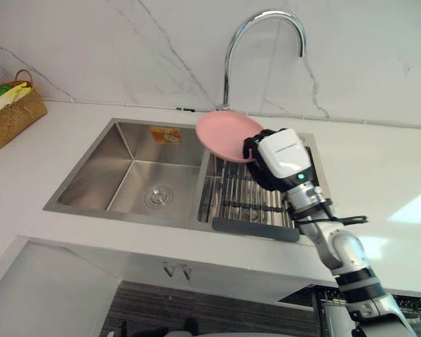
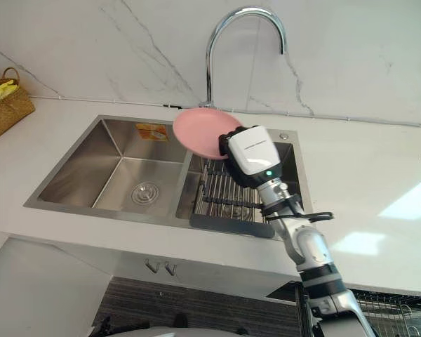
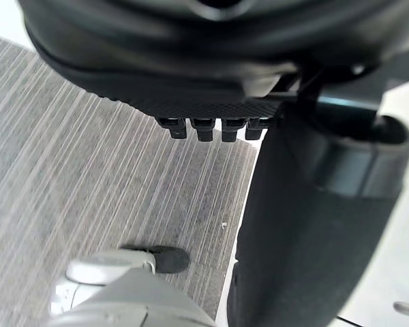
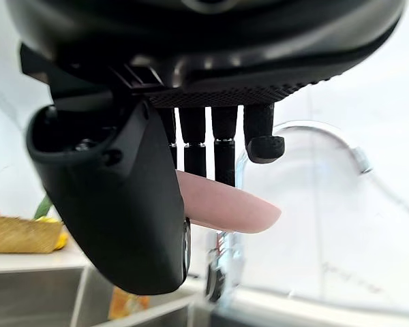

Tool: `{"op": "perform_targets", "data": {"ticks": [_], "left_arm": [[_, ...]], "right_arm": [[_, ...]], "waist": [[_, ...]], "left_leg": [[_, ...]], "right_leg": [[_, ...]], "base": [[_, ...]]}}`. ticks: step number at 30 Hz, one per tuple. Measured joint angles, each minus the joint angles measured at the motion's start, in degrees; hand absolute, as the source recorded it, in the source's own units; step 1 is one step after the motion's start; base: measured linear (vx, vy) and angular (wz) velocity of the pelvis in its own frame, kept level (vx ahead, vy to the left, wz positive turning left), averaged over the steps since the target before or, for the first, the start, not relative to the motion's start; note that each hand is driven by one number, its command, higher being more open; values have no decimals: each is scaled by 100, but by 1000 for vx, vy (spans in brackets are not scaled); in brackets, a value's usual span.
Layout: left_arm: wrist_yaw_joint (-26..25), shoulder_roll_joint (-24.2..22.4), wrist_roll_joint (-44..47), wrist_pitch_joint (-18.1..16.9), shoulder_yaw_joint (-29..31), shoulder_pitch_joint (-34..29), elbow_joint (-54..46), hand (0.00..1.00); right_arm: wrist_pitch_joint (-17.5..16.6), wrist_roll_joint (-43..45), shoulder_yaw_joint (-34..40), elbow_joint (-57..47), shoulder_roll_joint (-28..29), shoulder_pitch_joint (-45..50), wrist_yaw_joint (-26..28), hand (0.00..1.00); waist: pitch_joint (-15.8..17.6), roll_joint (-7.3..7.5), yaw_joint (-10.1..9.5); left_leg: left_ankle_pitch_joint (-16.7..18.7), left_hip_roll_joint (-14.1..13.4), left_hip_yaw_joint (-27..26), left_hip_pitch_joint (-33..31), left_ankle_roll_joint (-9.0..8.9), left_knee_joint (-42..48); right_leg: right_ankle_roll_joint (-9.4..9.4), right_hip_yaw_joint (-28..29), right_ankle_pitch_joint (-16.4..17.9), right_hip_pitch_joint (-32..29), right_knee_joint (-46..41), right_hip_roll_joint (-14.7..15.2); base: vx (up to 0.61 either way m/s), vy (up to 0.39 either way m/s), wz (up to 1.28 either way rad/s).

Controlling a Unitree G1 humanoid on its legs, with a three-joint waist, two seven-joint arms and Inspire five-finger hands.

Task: Walk over to the sink, pick up the cup, carry it to the dishwasher, place the cup inside the dishwasher, then close the dishwasher door

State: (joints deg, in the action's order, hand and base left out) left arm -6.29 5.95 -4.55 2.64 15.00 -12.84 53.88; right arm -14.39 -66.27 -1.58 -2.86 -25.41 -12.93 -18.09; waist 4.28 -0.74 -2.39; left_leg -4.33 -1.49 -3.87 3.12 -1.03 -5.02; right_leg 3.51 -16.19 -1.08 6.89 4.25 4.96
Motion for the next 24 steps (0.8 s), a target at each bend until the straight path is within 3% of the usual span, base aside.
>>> {"op": "perform_targets", "data": {"ticks": [1,4,5,8,10,14,15,16,17,18,19,20,21,22,23,24], "left_arm": [[39,-16,-2,-1,27,-69,-9,100],[77,-58,1,-57,144,-259,-23,100],[92,-54,1,-57,146,-266,-23,100],[332,-28,-80,-50,136,-216,-68,100],[518,-29,-123,-49,101,-199,-113,100],[720,68,-349,-44,-35,-113,-203,100],[760,83,-399,-3,-5,-66,-236,100],[766,102,-397,95,14,-8,-238,100],[764,112,-392,145,65,24,-242,100],[756,127,-327,283,235,76,-306,100],[713,142,-256,523,484,107,-402,100],[713,146,-173,571,629,70,-387,100],[688,194,-102,627,803,-25,-353,100],[672,278,-89,653,883,-136,-320,100],[660,283,-84,654,912,-188,-310,100],[626,341,-20,682,941,-267,-310,100]], "right_arm": [[-14,83,159,-47,-17,-4,-1,0],[-91,394,619,-274,-151,32,-2,0],[-97,444,696,-356,-190,41,-4,0],[-83,602,1123,-763,-272,226,-40,0],[-69,601,1269,-856,-288,281,-38,0],[-25,659,1461,-1120,-297,445,23,0],[-39,650,1496,-1139,-295,445,21,0],[-41,633,1484,-1115,-241,446,23,0],[-43,628,1467,-1111,-193,448,29,0],[-89,579,1447,-1113,-153,445,34,0],[-88,558,1429,-1115,-180,414,43,0],[-82,562,1425,-1112,-184,420,47,0],[-13,601,1440,-1104,-191,380,47,0],[16,667,1479,-1036,-108,317,44,0],[26,669,1497,-993,-96,315,32,0],[23,666,1589,-848,-143,376,20,0]], "waist": [[10,-17,-26],[54,-87,0],[66,-107,19],[87,-126,210],[92,-122,236],[137,-71,359],[181,-79,330],[206,-100,325],[207,-97,301],[221,-69,279],[282,-8,228],[297,17,187],[296,16,97],[273,-5,-91],[317,-52,-126],[316,-16,18]], "left_leg": [[65,-18,-128,88,-1,21],[925,-178,-487,-224,-2,1401],[1015,-212,-466,-259,-14,1542],[1047,-237,-551,-129,-12,1451],[998,-212,-744,69,-16,1218],[985,-237,-1091,89,-3,1057],[970,-287,-1419,102,46,1039],[967,-374,-1728,158,53,1053],[971,-427,-1888,204,54,1061],[1033,-521,-2119,277,2,1185],[1277,-667,-2264,277,-70,1557],[1358,-733,-2244,263,-52,1600],[1428,-738,-2170,322,-91,1459],[1379,-885,-2527,386,-122,1296],[1341,-969,-2756,387,-152,1289],[1288,-1056,-2879,413,-183,1315]], "right_leg": [[-5,144,8,3,-29,-17],[-27,687,47,7,-138,-96],[-29,761,47,6,-137,-122],[-36,1049,41,-100,-228,-156],[-39,1345,31,-188,-294,-165],[15,1594,11,-791,-692,-181],[-68,863,202,-876,-787,46],[-225,-241,397,-1034,-1198,441],[-289,-632,425,-1096,-1427,603],[-493,-1292,258,-1157,-1834,866],[-433,-1606,-152,-1220,-2072,832],[-540,-1758,-223,-1278,-2092,770],[-628,-1795,-468,-1423,-1872,513],[-559,-1753,-817,-1468,-1291,163],[-832,-1885,-617,-1534,-1521,187],[-1213,-2306,30,-1563,-2684,621]], "base": [[20,13,-68],[32,15,-85],[20,6,-67],[-7,8,-46],[-34,32,-78],[-41,42,-89],[-68,9,-123],[-55,15,-129],[-8,15,-126],[15,14,-137],[6,-25,-143],[-82,-55,-178],[-133,-102,-221],[-161,-98,-224],[-139,-70,-167],[-92,-56,-78]]}}
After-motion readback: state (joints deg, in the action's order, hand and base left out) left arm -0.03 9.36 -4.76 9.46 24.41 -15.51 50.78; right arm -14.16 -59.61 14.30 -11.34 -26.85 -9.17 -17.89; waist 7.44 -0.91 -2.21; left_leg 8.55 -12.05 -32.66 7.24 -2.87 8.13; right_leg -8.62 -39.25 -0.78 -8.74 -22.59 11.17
